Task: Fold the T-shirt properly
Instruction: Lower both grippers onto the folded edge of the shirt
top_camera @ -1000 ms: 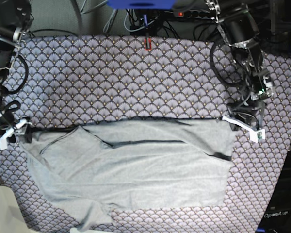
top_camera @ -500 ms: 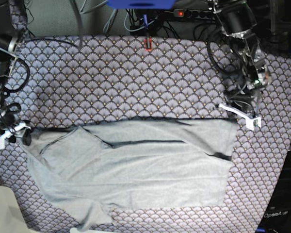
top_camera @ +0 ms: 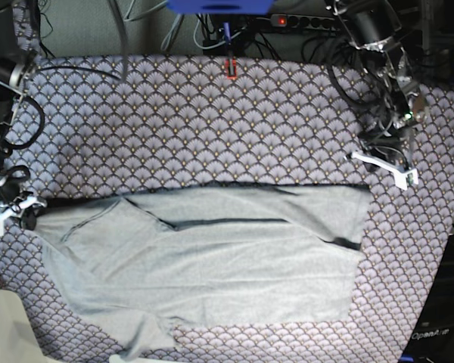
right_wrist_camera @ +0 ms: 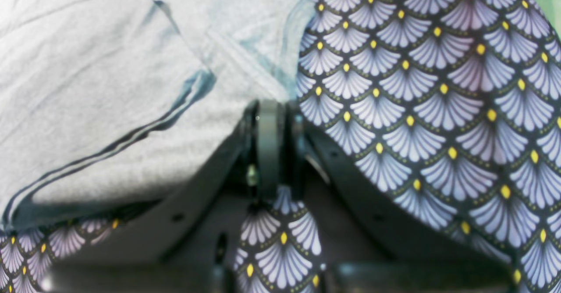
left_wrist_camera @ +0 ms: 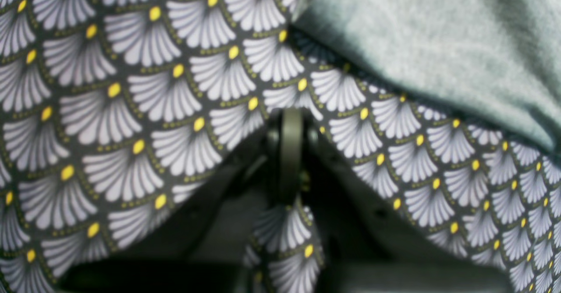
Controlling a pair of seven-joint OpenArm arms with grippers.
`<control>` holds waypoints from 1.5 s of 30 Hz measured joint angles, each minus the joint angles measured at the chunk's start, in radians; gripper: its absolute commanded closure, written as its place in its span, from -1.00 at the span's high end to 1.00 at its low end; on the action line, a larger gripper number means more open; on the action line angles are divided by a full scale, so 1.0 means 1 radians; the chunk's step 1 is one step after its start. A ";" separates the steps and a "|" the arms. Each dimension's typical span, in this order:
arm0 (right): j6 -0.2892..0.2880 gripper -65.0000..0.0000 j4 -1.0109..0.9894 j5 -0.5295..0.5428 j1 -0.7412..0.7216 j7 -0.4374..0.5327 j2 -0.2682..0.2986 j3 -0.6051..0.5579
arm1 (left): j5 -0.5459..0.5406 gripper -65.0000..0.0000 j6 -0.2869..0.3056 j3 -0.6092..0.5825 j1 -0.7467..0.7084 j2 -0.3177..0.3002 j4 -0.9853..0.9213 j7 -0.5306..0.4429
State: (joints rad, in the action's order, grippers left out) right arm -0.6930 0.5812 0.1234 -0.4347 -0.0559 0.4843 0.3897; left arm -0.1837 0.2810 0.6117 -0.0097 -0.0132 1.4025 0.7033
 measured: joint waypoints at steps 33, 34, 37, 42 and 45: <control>0.000 -1.00 0.000 0.000 0.003 -0.003 0.000 0.000 | 0.005 0.79 0.000 0.052 0.134 0.014 -0.045 -0.020; 0.000 -1.00 0.000 0.000 0.003 -0.003 -0.001 0.000 | 0.011 0.79 0.000 0.051 0.150 0.012 -0.066 -0.011; 0.000 -1.00 0.000 0.000 0.003 -0.003 0.000 0.000 | 0.013 0.79 -0.001 0.050 0.191 0.008 -0.137 -0.014; 0.000 -1.00 0.000 0.000 0.003 -0.003 0.000 0.000 | 0.008 0.79 0.003 0.048 0.230 0.008 -0.217 -0.032; 0.000 -1.00 0.000 0.000 0.003 -0.004 0.000 0.000 | 0.007 0.78 0.003 0.047 0.238 0.013 -0.234 -0.068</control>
State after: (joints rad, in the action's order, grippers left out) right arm -0.6933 0.5812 0.1230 -0.4316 -0.0601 0.4839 0.3897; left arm -0.1764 0.2840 0.6590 0.2279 -0.0006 1.1687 0.6357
